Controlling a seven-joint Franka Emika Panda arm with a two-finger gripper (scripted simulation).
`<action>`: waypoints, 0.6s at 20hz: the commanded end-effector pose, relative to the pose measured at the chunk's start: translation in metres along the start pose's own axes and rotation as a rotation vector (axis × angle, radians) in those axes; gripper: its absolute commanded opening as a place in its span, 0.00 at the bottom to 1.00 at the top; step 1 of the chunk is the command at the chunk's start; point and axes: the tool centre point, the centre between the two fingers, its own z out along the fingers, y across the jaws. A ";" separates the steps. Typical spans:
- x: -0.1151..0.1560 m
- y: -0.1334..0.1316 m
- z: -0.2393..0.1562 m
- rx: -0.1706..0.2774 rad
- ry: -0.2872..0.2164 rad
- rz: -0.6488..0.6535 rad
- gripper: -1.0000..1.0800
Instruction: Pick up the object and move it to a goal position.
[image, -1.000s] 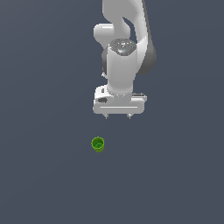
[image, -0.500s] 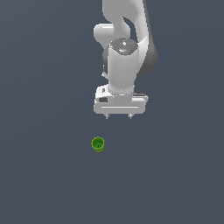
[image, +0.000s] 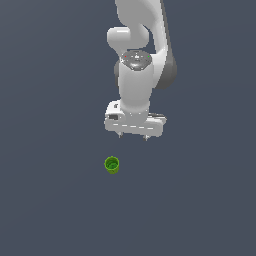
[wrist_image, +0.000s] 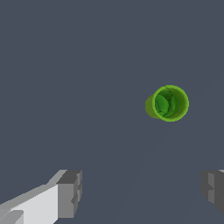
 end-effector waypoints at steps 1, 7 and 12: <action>0.003 0.003 0.005 0.002 -0.004 0.061 0.96; 0.014 0.014 0.018 0.005 -0.014 0.247 0.96; 0.022 0.023 0.030 0.004 -0.021 0.409 0.96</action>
